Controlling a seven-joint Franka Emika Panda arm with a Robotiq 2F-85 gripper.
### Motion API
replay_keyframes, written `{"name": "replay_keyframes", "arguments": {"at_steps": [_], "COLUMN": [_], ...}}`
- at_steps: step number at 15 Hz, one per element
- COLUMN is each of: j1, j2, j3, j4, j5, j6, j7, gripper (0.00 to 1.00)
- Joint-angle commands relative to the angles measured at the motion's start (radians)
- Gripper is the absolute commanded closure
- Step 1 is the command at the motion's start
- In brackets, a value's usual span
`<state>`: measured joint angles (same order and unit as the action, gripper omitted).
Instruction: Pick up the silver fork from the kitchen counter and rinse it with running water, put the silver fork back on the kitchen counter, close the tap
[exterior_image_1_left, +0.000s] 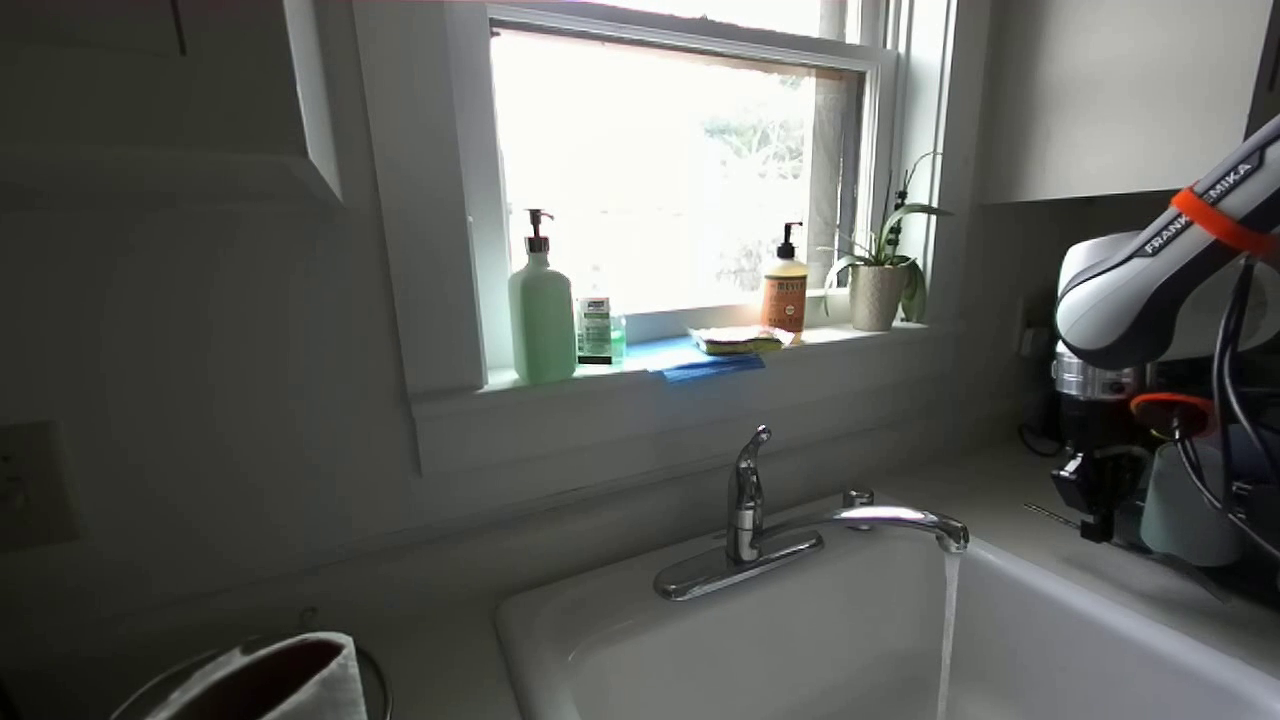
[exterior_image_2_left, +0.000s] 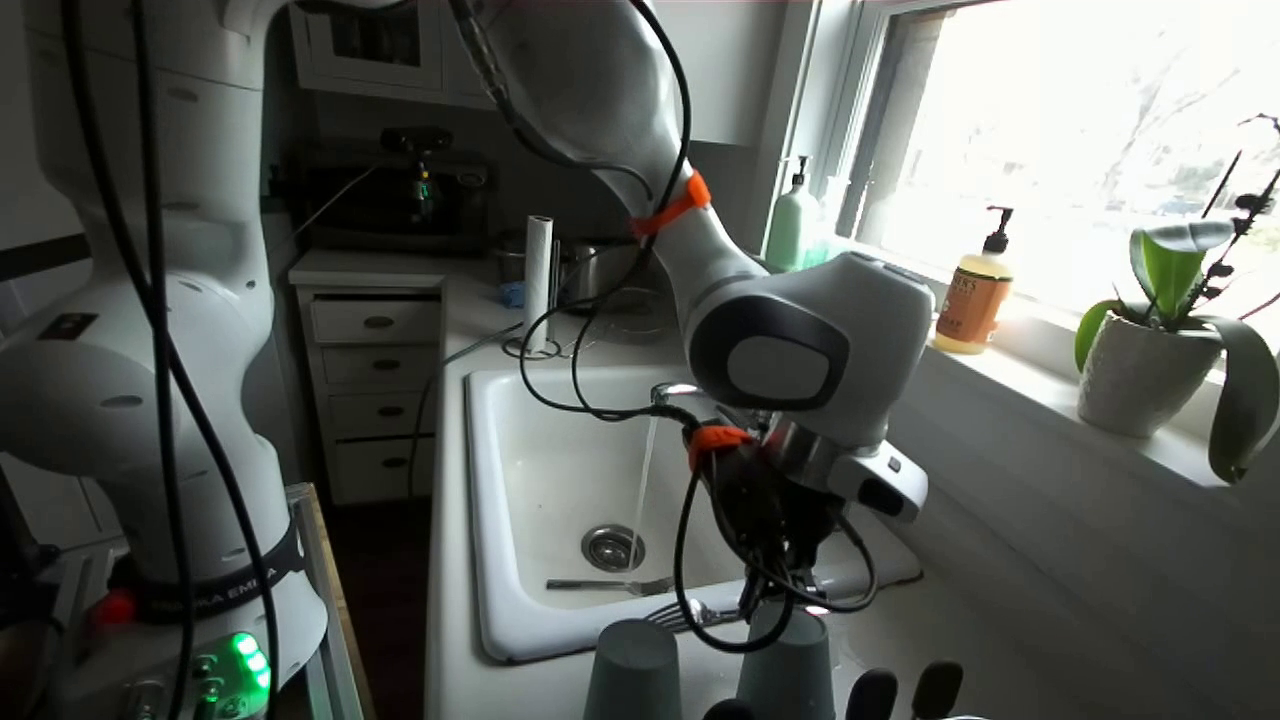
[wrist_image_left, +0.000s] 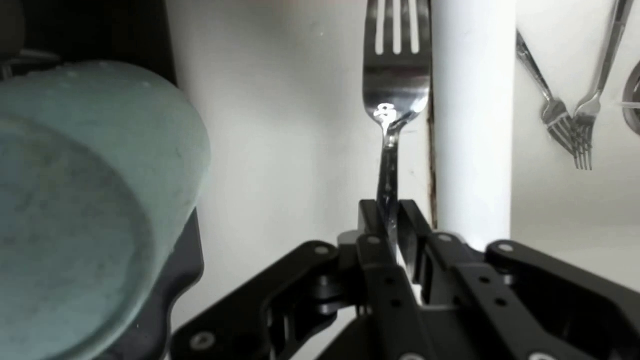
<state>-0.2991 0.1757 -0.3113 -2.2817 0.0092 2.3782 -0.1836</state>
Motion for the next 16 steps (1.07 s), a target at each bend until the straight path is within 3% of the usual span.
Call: {"name": "replay_keyframes", "arguments": {"at_steps": [1, 11, 12, 16], "j1": [0.020, 0.097, 0.085, 0.096], "j2": [-0.077, -0.198, -0.151, -0.166], "j3": [0.016, 0.102, 0.092, 0.103], "j4": [0.005, -0.059, -0.011, -0.027], "j5": [-0.041, 0.073, 0.036, 0.048], "j6": [-0.058, 0.059, 0.023, 0.038], "j7": [0.064, 0.285, 0.249, 0.277], "gripper": [0.97, 0.97, 0.87, 0.87]}}
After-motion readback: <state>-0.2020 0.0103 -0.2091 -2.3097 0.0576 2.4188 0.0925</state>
